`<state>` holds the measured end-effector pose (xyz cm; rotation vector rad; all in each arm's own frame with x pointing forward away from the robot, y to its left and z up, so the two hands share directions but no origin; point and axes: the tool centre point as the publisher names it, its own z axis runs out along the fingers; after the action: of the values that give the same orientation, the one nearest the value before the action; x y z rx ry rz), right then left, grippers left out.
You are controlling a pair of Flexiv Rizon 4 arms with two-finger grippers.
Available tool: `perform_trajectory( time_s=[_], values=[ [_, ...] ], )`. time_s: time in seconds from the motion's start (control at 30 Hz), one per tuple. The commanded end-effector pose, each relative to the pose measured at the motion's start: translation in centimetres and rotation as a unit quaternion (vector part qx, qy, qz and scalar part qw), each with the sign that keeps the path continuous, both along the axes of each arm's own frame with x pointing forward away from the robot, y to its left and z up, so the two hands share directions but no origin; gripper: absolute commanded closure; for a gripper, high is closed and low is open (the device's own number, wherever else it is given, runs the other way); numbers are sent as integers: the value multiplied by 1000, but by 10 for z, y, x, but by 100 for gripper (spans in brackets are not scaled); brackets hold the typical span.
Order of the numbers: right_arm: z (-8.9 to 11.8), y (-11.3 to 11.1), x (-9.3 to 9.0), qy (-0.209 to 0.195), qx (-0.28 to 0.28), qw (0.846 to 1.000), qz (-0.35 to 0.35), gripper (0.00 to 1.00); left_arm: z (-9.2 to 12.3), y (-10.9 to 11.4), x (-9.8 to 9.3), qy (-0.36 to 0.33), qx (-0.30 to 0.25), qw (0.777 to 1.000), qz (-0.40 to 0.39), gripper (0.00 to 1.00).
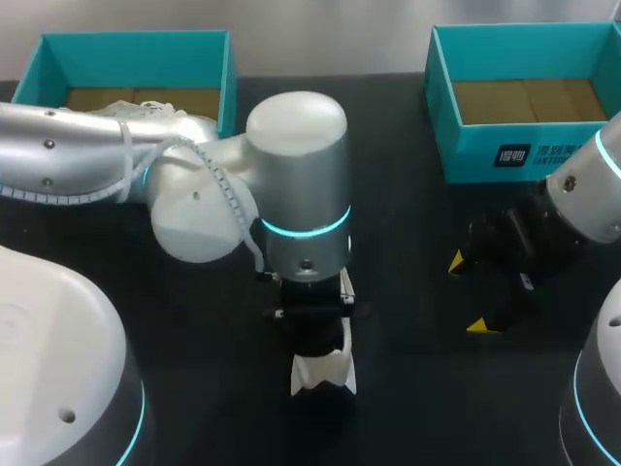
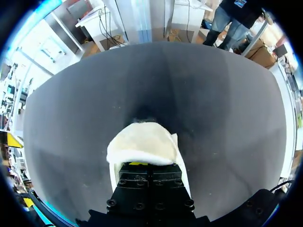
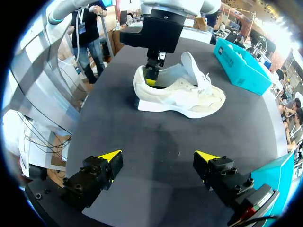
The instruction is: Take the shoe out of the shoebox, open the shoe tongue, remove and reinsert the insole, then place the shoe into the shoebox
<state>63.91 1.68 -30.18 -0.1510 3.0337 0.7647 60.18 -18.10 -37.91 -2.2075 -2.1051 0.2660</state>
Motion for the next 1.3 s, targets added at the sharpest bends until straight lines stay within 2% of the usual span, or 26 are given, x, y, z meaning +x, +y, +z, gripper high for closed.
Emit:
perform_trajectory(
  time_s=[0.03, 0.27, 0.63, 1.03, 1.3],
  values=[
    [-1, 1, -1, -1, -1, 1000, 0, 0, -29, -7, -3, -6, 2, 1000, 1, 100],
    [-1, 1, -1, -1, -1, 1000, 0, 0, -36, -4, 17, -32, 11, 999, 22, 100],
    [-1, 1, -1, -1, -1, 1000, 0, 0, 3, 1, 46, -79, -4, 996, 45, 100],
    [-1, 1, -1, -1, -1, 1000, 0, 0, 30, -2, 43, -84, -16, 996, 40, 100],
    [-1, 1, -1, -1, -1, 1000, 0, 0, 27, -2, 46, -96, 6, 994, 47, 100]
  ],
)
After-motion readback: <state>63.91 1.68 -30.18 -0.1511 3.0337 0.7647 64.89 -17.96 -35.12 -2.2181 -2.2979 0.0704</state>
